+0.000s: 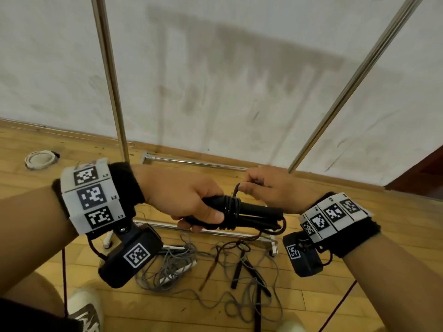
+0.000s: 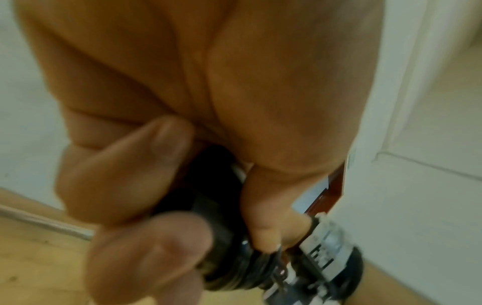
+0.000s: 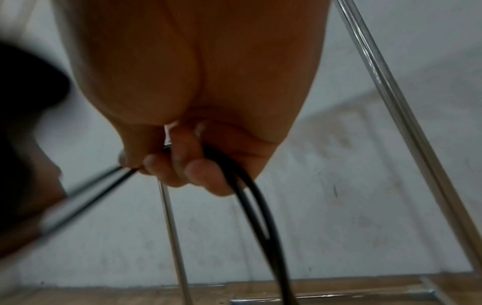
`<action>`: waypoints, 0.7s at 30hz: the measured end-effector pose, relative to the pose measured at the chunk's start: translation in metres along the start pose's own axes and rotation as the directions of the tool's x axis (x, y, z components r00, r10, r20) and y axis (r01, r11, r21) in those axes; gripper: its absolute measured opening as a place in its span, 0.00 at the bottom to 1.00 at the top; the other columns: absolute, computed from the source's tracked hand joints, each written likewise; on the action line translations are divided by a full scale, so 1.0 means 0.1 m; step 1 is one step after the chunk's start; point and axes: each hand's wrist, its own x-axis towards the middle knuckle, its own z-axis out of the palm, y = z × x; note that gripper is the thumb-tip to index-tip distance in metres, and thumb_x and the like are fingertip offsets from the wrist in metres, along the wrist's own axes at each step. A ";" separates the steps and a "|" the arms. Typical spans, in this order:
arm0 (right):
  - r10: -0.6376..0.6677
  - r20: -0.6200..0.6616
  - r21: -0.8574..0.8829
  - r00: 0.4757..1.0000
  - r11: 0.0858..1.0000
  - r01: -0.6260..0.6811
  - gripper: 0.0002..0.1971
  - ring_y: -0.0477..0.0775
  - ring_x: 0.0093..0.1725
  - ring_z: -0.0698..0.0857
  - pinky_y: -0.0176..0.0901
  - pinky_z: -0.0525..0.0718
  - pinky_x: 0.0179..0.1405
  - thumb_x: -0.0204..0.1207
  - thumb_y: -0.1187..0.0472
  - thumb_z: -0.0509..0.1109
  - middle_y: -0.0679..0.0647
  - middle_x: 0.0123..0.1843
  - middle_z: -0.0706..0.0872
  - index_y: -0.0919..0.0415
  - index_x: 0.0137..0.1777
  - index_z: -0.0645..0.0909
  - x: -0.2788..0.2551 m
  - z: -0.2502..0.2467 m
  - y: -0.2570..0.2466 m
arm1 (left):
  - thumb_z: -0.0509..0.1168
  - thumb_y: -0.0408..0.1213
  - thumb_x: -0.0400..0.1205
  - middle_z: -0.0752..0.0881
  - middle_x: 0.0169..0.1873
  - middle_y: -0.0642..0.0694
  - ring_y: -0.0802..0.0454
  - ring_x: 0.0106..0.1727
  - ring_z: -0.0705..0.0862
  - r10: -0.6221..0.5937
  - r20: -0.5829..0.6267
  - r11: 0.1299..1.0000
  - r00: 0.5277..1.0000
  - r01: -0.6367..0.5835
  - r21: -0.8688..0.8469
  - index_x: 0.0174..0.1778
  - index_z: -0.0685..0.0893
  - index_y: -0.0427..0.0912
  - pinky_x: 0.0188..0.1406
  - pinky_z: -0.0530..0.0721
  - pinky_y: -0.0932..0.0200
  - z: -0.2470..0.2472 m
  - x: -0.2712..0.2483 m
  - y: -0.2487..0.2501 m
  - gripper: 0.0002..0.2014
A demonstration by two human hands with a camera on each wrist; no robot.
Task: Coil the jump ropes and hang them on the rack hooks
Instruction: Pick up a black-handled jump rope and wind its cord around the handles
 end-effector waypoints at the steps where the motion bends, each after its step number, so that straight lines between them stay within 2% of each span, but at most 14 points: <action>1: -0.010 -0.003 0.021 1.000 1.000 0.010 0.11 0.39 0.28 0.76 0.31 0.73 0.28 0.83 0.47 0.65 0.41 0.28 0.79 0.45 0.38 0.76 -0.03 0.01 -0.01 | 0.64 0.42 0.88 0.86 0.34 0.47 0.52 0.30 0.81 -0.037 0.010 0.999 0.999 0.037 0.021 0.52 0.81 0.39 0.35 0.79 0.52 0.02 0.03 -0.02 0.09; 4: 0.012 -0.019 0.102 1.000 0.995 -0.010 0.14 0.42 0.30 0.75 0.34 0.73 0.30 0.82 0.45 0.64 0.43 0.31 0.80 0.52 0.41 0.80 -0.05 0.03 -0.09 | 0.63 0.44 0.88 0.86 0.34 0.47 0.54 0.30 0.81 -0.134 -0.022 0.987 0.991 0.136 0.085 0.48 0.81 0.44 0.38 0.81 0.53 0.05 0.11 -0.09 0.08; 7: 0.136 -0.012 0.362 0.991 0.924 -0.122 0.21 0.48 0.29 0.73 0.42 0.71 0.31 0.85 0.43 0.59 0.43 0.25 0.77 0.57 0.40 0.84 -0.01 0.01 -0.17 | 0.62 0.47 0.88 0.86 0.34 0.49 0.57 0.29 0.81 -0.174 -0.131 0.967 0.976 0.194 0.163 0.47 0.81 0.48 0.34 0.82 0.61 0.03 0.15 -0.15 0.08; 9: 0.167 -0.012 0.483 0.986 0.864 -0.141 0.20 0.49 0.27 0.72 0.41 0.68 0.27 0.86 0.52 0.61 0.44 0.22 0.74 0.63 0.39 0.83 -0.02 -0.02 -0.23 | 0.62 0.47 0.88 0.87 0.34 0.49 0.57 0.28 0.81 -0.168 -0.216 0.961 0.962 0.208 0.182 0.47 0.82 0.48 0.33 0.81 0.61 0.00 0.17 -0.17 0.09; 12: 0.163 -0.038 0.570 0.986 0.814 -0.113 0.14 0.45 0.22 0.75 0.36 0.77 0.24 0.84 0.63 0.64 0.49 0.23 0.75 0.74 0.42 0.80 -0.04 -0.07 -0.27 | 0.63 0.47 0.87 0.88 0.34 0.49 0.59 0.27 0.81 -0.126 -0.374 0.968 0.919 0.197 0.158 0.46 0.82 0.49 0.30 0.82 0.63 -0.07 0.15 -0.19 0.08; 15: 0.140 -0.034 0.651 0.990 0.755 -0.084 0.07 0.49 0.27 0.81 0.44 0.86 0.33 0.83 0.67 0.66 0.54 0.30 0.82 0.67 0.43 0.80 -0.06 -0.09 -0.30 | 0.64 0.49 0.86 0.89 0.35 0.50 0.60 0.27 0.82 -0.082 -0.532 0.971 0.842 0.188 0.148 0.45 0.82 0.50 0.30 0.82 0.61 -0.15 0.13 -0.20 0.08; 17: 0.116 -0.053 0.680 0.992 0.731 -0.049 0.02 0.54 0.34 0.86 0.47 0.87 0.36 0.82 0.70 0.66 0.59 0.37 0.85 0.67 0.49 0.80 -0.08 -0.09 -0.31 | 0.64 0.50 0.86 0.89 0.36 0.50 0.58 0.28 0.83 -0.067 -0.611 0.968 0.789 0.199 0.152 0.46 0.82 0.49 0.30 0.81 0.59 -0.18 0.14 -0.18 0.10; 19: 0.106 -0.103 0.681 0.989 0.732 -0.008 0.05 0.56 0.40 0.90 0.47 0.88 0.38 0.80 0.72 0.69 0.61 0.41 0.88 0.68 0.53 0.81 -0.09 -0.06 -0.31 | 0.64 0.50 0.85 0.89 0.37 0.49 0.55 0.30 0.84 -0.049 -0.669 0.970 0.742 0.196 0.146 0.47 0.82 0.46 0.30 0.82 0.58 -0.18 0.15 -0.16 0.11; 21: 0.124 -0.174 0.683 0.977 0.730 0.029 0.06 0.55 0.38 0.90 0.43 0.87 0.34 0.77 0.70 0.73 0.60 0.40 0.89 0.67 0.52 0.83 -0.09 -0.03 -0.32 | 0.65 0.49 0.85 0.89 0.35 0.49 0.56 0.29 0.83 -0.031 -0.695 0.981 0.718 0.154 0.116 0.45 0.82 0.46 0.29 0.81 0.61 -0.17 0.15 -0.13 0.10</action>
